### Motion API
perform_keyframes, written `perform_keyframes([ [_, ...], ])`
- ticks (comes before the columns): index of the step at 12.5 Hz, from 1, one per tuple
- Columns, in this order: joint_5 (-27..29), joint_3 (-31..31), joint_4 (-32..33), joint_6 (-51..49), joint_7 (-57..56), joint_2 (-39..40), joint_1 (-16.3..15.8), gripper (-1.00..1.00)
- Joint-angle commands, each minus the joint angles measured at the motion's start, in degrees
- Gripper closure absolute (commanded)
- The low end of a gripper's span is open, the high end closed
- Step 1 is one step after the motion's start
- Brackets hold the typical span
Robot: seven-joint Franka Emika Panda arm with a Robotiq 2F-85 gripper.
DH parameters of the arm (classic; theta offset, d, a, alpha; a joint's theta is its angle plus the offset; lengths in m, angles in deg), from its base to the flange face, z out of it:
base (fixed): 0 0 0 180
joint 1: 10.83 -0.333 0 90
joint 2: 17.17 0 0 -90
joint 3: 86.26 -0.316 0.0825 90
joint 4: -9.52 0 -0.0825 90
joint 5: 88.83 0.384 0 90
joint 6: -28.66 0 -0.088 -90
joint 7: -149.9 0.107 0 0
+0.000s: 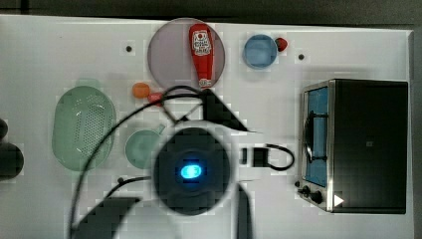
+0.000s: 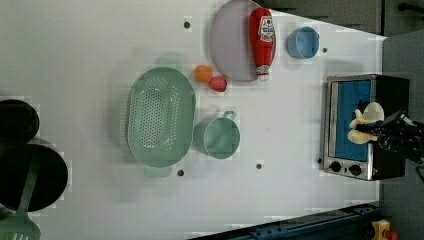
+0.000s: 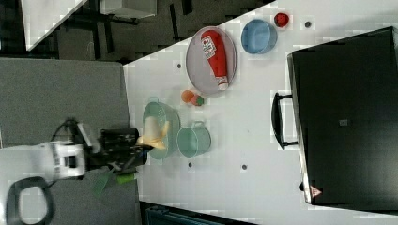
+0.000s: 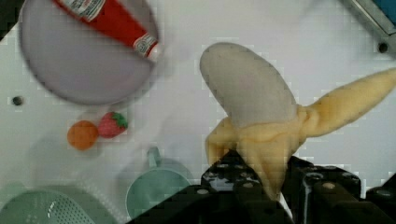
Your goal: Pick Banana and place it in mug.
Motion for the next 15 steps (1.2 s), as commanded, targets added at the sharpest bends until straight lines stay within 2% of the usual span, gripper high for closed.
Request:
perform_keyframes([
  [1,0.95,-7.17,-1.35,-4.86,10.16,1.91,-2.5,0.53],
  [3,7.35,-11.84,-1.3,-4.26,18.97,3.34,-3.08,0.53],
  [4,7.87,-13.66,-1.3,-2.78,21.65,4.44,-3.1,0.53],
  [6,7.86,-16.83,-0.87,0.91,25.81,7.27,-3.14,0.53],
  [9,7.73,-19.91,2.77,11.6,32.41,12.11,-3.17,0.53],
  [11,5.8,-20.56,6.39,18.95,33.11,14.74,-3.17,0.53],
  [13,1.35,-20.63,10.11,25.13,33.4,16.92,-3.17,0.53],
  [15,1.46,-21.04,12.83,31.35,36.75,18.98,-3.2,0.53],
])
